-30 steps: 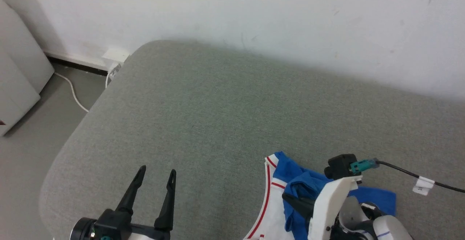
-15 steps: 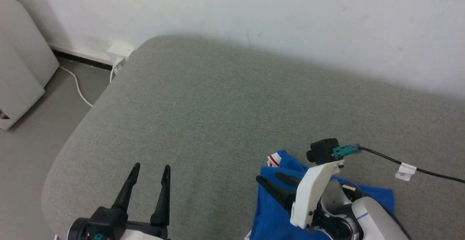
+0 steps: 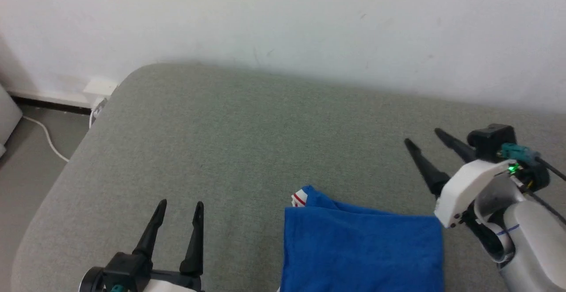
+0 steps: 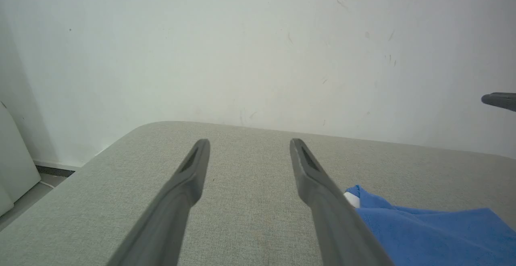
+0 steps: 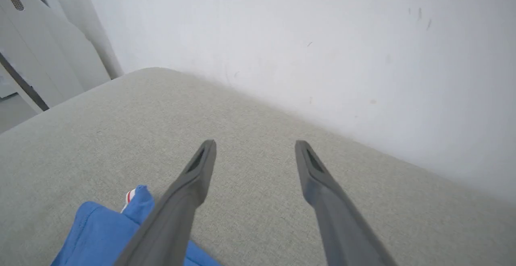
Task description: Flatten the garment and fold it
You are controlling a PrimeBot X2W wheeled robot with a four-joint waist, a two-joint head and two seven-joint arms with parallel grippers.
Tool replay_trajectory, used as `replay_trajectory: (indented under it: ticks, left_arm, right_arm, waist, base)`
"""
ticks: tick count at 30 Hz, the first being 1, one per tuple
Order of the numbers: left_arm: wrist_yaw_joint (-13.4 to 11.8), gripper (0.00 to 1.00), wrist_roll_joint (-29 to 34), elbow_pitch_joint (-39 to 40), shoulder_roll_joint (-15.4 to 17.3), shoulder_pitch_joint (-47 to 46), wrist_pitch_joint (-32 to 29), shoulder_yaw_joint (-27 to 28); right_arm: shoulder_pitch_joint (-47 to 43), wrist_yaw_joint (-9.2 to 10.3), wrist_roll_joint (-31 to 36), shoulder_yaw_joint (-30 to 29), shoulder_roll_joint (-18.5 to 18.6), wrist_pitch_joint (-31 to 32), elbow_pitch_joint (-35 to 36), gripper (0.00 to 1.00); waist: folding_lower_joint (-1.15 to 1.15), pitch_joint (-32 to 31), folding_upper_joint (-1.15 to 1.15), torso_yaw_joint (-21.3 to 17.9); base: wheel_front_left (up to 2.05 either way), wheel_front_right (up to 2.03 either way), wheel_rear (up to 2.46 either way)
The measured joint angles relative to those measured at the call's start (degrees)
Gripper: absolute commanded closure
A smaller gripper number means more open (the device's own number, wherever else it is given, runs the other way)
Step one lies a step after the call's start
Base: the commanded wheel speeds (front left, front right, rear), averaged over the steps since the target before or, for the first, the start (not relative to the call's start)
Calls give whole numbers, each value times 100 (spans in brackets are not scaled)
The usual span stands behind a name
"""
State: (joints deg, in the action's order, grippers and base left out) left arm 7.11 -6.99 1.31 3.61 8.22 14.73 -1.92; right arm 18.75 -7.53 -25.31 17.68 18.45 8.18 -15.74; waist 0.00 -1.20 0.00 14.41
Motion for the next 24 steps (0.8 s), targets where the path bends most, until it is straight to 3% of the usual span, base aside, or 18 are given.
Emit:
replay_trajectory:
  ticks: [4,9,16,24]
  left_arm:
    - [0,0,-9,-2,-3,-4,0,4]
    - [0,0,-11,-9,-22,-15,0,2]
    - [0,0,-16,-49,-38,-19,0,-12]
    - [0,0,64,-134,-42,-23,0,-134]
  right_arm:
    - [-25,0,515,-412,309,-673,79,0]
    - [-503,0,990,-1211,323,-1359,448,0]
    - [-1664,0,1193,-2031,-190,-1894,1402,0]
    - [-2720,0,1536,-2106,-767,-1982,2063,0]
  waist:
    - [0,-39,0,-217]
    - [0,-38,0,-433]
    - [0,51,0,-641]
    - [0,108,0,-813]
  base:
    - [0,0,0]
    - [0,0,0]
    - [0,0,0]
    - [0,0,0]
